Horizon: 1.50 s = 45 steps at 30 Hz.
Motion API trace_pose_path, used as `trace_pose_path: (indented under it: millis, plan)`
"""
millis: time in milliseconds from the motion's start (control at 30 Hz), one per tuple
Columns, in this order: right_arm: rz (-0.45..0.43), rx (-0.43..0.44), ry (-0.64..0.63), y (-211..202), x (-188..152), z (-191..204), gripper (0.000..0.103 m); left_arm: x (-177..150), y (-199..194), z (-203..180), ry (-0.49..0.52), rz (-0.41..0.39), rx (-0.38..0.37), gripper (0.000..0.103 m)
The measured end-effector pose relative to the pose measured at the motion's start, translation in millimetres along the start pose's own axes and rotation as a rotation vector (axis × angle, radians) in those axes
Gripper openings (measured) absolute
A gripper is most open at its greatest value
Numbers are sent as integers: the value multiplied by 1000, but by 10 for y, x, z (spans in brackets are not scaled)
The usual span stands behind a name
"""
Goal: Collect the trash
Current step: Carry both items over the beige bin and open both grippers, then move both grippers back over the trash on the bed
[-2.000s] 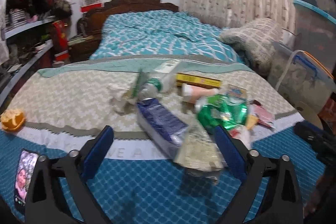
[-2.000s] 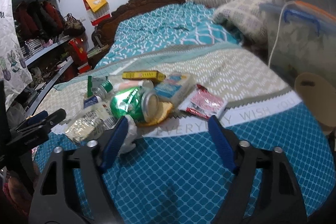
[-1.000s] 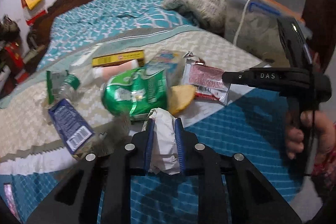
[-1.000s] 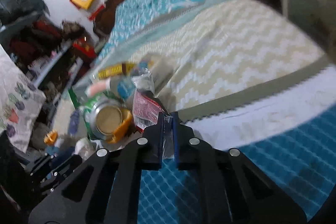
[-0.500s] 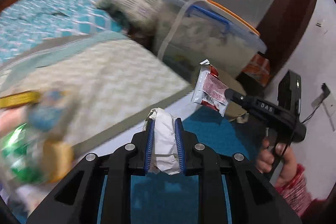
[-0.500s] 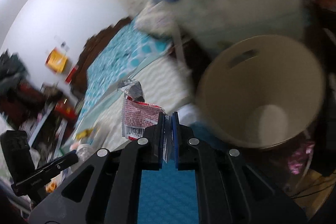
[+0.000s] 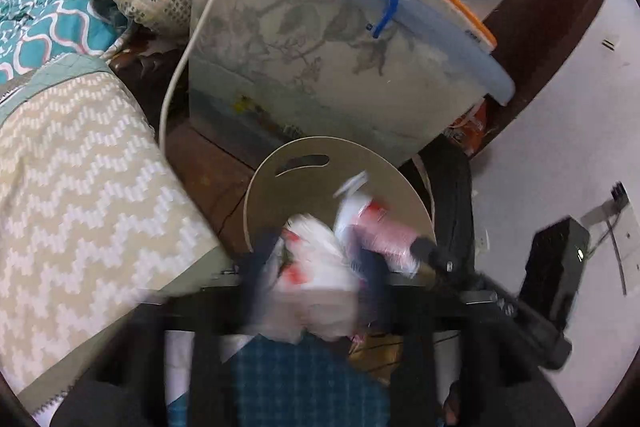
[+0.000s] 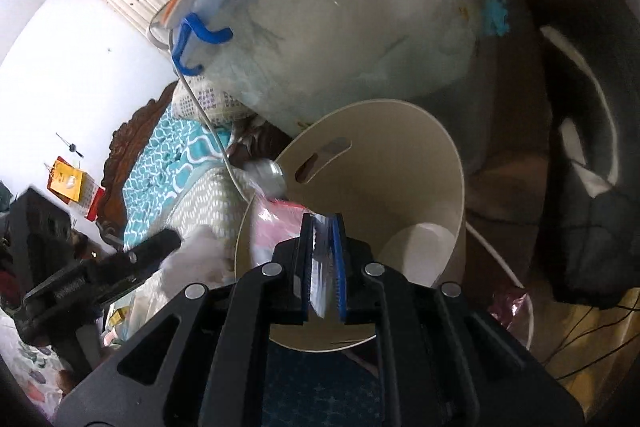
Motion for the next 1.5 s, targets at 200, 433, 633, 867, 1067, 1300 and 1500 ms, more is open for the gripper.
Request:
trace_pose_path:
  millis: [200,433,633,867,1067,1300,1500]
  plan:
    - [-33,2,1,-75,32,-1,70,82,-119,-113,27,-55,15,83]
    - [-137,31,-6,-472,41,172,82,-10,-1088,-232,68,-185,23,83]
    - [-139,129,-61,-774,-192,653,84,-240,-2466,-354,130,-382,78,83]
    - [-13,291,-255,-884,-983,1725,88,-744,-4003,-133,104,-549,239,83]
    - [126,373,-391,-850,-1781,2400,77,-1493,-4749,431,-42,-573,408,83]
    - [303,419,-531,-758,-2696,2926,52,-2265,-5143,1075,-257,-583,519,82]
    - [331,394,-595,-688,-2986,3134,47,-2569,-5328,1358,-331,-613,544,82]
Point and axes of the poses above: each gripper's, at about its wrist camera, not at the fingertips, and y roughly the way its jaws point, z to its left, x to its top, the point moved 9 cm from there along y, roughly the way its jaws point, and after that the axes turned 15 degrees about -x, right-handed, at the moved point
